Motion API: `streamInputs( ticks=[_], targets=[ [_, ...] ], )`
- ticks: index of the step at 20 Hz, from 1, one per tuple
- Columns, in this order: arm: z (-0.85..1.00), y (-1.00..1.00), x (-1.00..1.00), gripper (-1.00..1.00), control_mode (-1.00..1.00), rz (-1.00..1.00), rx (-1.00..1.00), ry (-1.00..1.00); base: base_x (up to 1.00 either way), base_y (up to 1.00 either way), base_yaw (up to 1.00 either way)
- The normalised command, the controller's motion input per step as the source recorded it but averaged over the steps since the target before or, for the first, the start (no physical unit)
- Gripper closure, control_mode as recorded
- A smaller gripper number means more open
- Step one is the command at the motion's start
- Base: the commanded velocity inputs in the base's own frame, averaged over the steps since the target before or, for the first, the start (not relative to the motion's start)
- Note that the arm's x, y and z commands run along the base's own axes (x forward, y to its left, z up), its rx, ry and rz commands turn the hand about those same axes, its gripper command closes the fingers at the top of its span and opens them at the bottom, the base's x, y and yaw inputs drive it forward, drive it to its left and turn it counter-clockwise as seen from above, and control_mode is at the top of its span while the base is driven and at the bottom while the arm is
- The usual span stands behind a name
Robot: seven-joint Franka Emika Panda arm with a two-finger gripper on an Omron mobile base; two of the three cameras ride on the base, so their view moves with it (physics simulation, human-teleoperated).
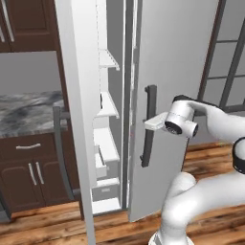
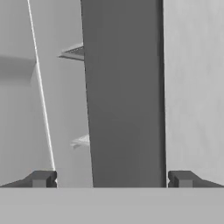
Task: There's a chicken drumstick in the fridge that needs to be moved to the freezer for freezing. Pick up the chicken drumstick from the fridge, place it on any shelf in the freezer, and close the fridge and freezer doors when done.
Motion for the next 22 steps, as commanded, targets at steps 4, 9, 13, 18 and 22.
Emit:
streamInputs(
  ticks=[4,9,13,18,22],
  targets=[
    [0.0,0.45,0.55,-1.0,-1.0,-0.03,0.0,-0.01,0.0,0.0,0.0],
    [0.0,0.29,0.54,-1.0,-1.0,0.0,0.0,0.0,0.0,0.0,0.0],
    [0.06,0.18,0.61,-1.0,-1.0,0.0,0.0,0.0,0.0,0.0,0.0],
    [0.41,0.19,0.35,-1.0,-1.0,0.0,0.0,-0.03,0.0,0.0,0.0],
    [0.91,0.19,0.0,-1.0,-1.0,0.0,0.0,-0.19,0.0,0.0,0.0]
  ],
)
